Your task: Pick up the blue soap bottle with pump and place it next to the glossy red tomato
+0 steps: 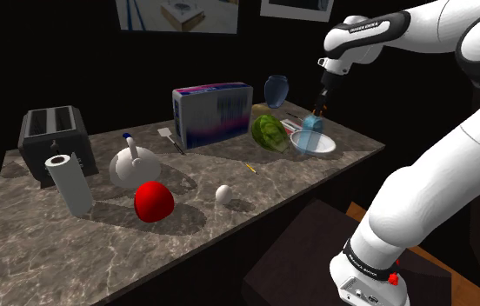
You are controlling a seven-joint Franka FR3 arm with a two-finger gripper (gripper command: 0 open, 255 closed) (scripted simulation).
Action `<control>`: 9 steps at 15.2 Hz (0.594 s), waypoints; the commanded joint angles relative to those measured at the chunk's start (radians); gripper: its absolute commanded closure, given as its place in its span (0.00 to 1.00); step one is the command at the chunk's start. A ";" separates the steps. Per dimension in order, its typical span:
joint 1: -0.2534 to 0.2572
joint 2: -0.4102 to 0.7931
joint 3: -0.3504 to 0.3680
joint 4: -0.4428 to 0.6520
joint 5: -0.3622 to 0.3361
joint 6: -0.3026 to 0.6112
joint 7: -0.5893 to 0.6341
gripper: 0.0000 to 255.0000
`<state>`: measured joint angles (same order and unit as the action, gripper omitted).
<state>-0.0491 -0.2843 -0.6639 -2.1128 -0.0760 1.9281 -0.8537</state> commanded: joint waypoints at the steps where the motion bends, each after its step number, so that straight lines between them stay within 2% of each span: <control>1: 0.000 -0.006 0.005 0.021 -0.002 -0.027 0.005 1.00; 9: 0.004 -0.011 0.017 0.124 -0.001 -0.134 0.013 1.00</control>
<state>-0.0465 -0.2959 -0.6494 -2.0043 -0.0778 1.8098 -0.8433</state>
